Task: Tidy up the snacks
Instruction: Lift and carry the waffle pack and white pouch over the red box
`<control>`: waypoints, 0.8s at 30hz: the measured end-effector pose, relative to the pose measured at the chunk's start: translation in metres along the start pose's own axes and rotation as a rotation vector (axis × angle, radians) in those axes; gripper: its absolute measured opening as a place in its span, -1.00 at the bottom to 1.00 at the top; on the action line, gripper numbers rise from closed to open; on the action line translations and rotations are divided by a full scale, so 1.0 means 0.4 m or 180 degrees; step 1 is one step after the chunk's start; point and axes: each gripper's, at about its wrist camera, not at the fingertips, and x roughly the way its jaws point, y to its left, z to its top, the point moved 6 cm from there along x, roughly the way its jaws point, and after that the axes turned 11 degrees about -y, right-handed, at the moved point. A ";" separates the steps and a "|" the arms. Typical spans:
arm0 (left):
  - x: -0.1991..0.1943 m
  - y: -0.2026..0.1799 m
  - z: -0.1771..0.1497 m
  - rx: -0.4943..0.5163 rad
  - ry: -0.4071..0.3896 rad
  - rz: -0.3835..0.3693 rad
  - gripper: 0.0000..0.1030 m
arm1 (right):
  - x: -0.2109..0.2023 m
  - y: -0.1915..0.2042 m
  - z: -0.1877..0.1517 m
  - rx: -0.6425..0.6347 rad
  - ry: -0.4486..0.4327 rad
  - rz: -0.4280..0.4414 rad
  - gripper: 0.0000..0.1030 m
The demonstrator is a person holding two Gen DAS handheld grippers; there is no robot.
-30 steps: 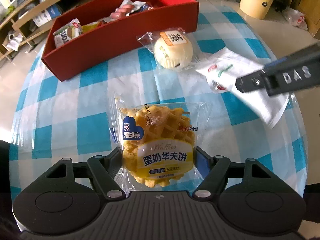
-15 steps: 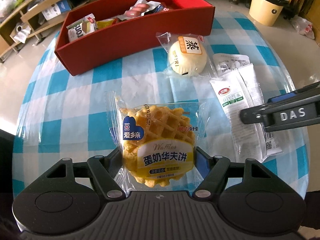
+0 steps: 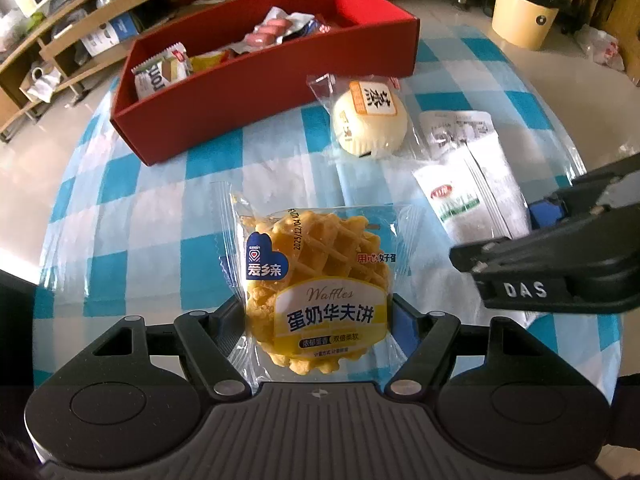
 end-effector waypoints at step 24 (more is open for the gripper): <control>0.013 0.014 -0.017 0.0047 0.0077 0.0115 0.53 | 0.030 0.037 -0.006 0.0139 -0.0103 0.0123 0.35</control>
